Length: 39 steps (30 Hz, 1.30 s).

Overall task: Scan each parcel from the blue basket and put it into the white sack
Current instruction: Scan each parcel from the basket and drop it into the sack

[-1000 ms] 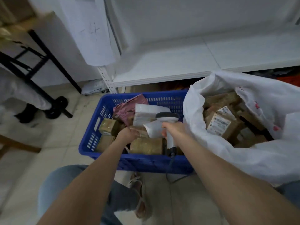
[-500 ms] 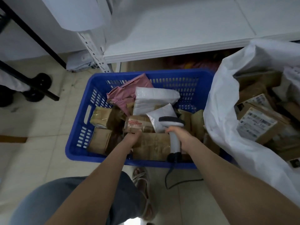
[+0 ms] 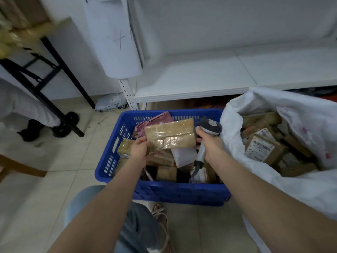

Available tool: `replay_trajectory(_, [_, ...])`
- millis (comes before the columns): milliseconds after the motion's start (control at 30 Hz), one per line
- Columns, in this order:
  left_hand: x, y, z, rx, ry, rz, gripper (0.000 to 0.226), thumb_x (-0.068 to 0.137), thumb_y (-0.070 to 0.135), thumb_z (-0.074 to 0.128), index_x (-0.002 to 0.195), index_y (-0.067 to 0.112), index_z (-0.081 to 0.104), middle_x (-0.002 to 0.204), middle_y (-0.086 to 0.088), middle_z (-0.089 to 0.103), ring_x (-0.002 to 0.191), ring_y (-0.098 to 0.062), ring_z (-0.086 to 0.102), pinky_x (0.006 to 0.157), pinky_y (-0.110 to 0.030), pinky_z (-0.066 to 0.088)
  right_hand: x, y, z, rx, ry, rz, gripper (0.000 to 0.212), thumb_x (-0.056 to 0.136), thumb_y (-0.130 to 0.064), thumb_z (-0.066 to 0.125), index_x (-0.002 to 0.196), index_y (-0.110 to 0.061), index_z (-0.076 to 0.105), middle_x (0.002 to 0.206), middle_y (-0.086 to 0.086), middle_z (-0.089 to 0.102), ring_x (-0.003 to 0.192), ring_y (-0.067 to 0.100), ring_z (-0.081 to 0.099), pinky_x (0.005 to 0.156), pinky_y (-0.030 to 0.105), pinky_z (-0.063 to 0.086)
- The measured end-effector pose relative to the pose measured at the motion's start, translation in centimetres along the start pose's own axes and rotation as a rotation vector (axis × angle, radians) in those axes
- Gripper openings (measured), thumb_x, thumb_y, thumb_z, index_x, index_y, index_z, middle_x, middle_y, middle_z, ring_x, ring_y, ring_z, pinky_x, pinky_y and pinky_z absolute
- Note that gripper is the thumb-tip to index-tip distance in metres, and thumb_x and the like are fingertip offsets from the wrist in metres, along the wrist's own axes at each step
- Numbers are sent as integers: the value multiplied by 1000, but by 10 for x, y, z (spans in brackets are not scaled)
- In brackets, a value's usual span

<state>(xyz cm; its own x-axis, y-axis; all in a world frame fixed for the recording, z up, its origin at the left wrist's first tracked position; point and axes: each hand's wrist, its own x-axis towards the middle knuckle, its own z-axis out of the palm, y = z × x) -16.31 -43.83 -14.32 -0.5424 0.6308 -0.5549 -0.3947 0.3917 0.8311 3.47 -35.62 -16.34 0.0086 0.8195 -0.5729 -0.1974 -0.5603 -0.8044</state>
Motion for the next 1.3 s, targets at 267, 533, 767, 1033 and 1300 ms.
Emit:
replay_trajectory(267, [-39, 14, 1, -156, -195, -100, 58, 74, 61, 69, 108, 15, 64, 110, -8, 67, 103, -34, 64, 89, -57, 50, -82, -26, -22, -230, 100, -234, 66, 71, -44, 81, 125, -13, 60, 125, 7, 63, 119, 28, 56, 105, 45, 42])
replay_trajectory(533, [-53, 35, 8, 81, -281, 110, 39, 87, 28, 61, 124, 16, 58, 123, -10, 59, 105, -25, 57, 81, -41, 50, -90, -34, -45, 32, 64, -154, 52, 77, -37, 79, 119, -10, 63, 110, 7, 69, 102, 25, 63, 96, 44, 51])
replay_trajectory(767, [-66, 34, 7, 220, -548, 139, 49, 89, 9, 55, 135, 23, 49, 126, -8, 58, 107, -24, 54, 76, -35, 45, -86, -36, -50, -63, 132, -206, 42, 77, -26, 81, 111, -9, 64, 115, 8, 65, 110, 27, 58, 101, 44, 46])
replay_trajectory(1033, [-62, 44, 4, 317, -451, 56, 50, 84, 25, 66, 131, 34, 50, 123, -7, 54, 113, -31, 51, 87, -51, 49, -82, -30, -49, -72, 63, -194, 32, 77, -13, 79, 106, -9, 66, 110, 10, 70, 100, 24, 64, 92, 40, 52])
replay_trajectory(1300, [-54, 74, -6, 277, -388, 8, 40, 87, 31, 59, 123, 15, 55, 120, -11, 61, 106, -26, 57, 76, -41, 49, -86, -29, -51, 106, -63, -113, 37, 80, -23, 78, 111, -10, 64, 105, 7, 68, 102, 27, 63, 94, 44, 52])
